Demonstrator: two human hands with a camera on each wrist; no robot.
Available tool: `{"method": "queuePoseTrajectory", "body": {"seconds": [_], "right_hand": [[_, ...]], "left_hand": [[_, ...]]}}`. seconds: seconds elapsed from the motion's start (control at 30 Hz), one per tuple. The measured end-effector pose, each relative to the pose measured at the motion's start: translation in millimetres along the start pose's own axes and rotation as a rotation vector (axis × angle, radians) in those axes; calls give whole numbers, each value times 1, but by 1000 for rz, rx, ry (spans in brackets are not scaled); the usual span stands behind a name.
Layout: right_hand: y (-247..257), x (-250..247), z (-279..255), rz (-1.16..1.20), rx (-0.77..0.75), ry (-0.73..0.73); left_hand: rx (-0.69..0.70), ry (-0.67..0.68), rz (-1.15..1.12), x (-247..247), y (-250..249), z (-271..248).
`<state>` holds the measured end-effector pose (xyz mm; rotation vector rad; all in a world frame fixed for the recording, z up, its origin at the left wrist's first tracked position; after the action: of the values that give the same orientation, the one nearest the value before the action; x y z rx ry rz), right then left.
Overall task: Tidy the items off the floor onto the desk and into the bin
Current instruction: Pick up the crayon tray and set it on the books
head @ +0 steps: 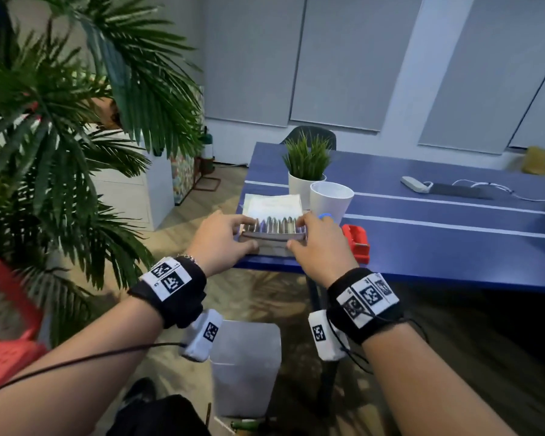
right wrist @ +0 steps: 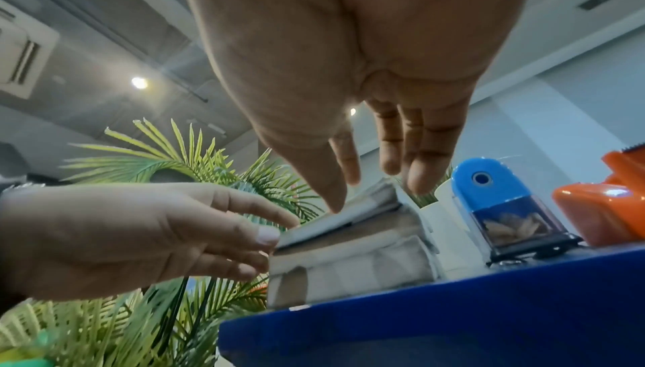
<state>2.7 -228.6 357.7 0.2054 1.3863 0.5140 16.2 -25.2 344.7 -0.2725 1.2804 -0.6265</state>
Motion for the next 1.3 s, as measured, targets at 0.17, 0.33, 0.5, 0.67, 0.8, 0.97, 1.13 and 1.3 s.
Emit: {"method": "queuePoseTrajectory", "body": {"seconds": [0.17, 0.33, 0.5, 0.67, 0.8, 0.97, 1.13, 1.3], "right_hand": [[4, 14, 1, -120, -49, -24], [6, 7, 10, -181, -14, -68], [12, 12, 15, -178, -36, -16], [12, 18, 19, -163, -55, -26], [8, 20, 21, -157, -64, -26], [4, 26, 14, -98, -81, -63], [3, 27, 9, -56, -115, -77], [-1, 25, 4, 8, -130, -76]], "left_hand": [[-21, 10, -68, 4, 9, 5], [-69, -71, -107, 0, 14, 8], [-68, -106, -82, -1, 17, 11], [-78, -132, -72, 2, 21, 13], [-86, -131, -75, 2, 20, 14], [-101, -92, -1, 0, 16, 15], [-100, -61, 174, -2, 5, 13], [-60, -27, 310, 0, -10, 7]]}}
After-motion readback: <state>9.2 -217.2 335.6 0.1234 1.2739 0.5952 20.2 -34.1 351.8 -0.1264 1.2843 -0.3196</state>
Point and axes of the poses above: each hand's wrist, its own z-axis towards the middle knuckle, its own x-axis out of the palm, y = z × x, the point moved 6 cm from there along z, towards the middle knuckle, and after that the axes turned 9 degrees about y, right-handed, at the moved point
